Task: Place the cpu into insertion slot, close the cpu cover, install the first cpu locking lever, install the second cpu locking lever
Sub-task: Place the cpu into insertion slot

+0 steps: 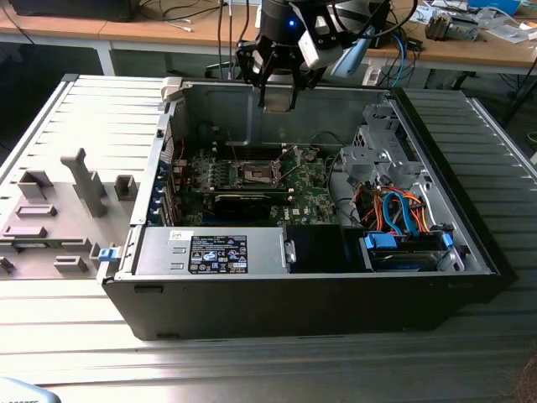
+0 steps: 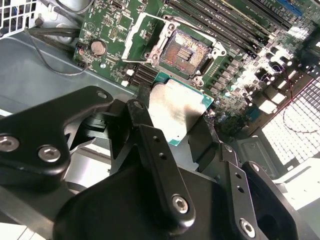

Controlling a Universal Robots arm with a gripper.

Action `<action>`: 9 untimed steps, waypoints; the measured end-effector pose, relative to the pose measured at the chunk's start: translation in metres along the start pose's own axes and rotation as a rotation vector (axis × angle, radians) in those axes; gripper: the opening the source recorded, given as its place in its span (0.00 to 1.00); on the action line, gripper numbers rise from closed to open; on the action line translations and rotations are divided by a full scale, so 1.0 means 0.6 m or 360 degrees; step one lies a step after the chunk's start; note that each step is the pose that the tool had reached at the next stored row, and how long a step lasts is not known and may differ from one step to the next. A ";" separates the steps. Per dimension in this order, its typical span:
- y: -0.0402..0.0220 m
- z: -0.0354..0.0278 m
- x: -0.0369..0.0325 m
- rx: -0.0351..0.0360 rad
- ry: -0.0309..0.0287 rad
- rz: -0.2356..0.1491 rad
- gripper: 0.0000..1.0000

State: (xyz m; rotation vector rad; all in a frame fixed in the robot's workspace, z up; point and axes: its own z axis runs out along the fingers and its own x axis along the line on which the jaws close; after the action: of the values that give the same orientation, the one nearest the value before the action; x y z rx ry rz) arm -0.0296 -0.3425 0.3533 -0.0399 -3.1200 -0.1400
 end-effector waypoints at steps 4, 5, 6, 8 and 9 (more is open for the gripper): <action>-0.001 0.011 0.000 0.0000 0.00000 0.0000 0.55; -0.001 0.011 0.000 0.0000 0.00000 0.0000 0.55; -0.001 0.011 0.000 0.0000 0.00000 0.0000 0.55; -0.001 0.012 0.000 0.0000 0.00000 0.0000 0.55; -0.001 0.012 0.000 0.0000 0.00000 0.0000 0.55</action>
State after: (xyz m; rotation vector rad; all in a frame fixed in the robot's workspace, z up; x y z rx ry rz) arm -0.0297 -0.3425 0.3460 -0.0399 -3.1200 -0.1400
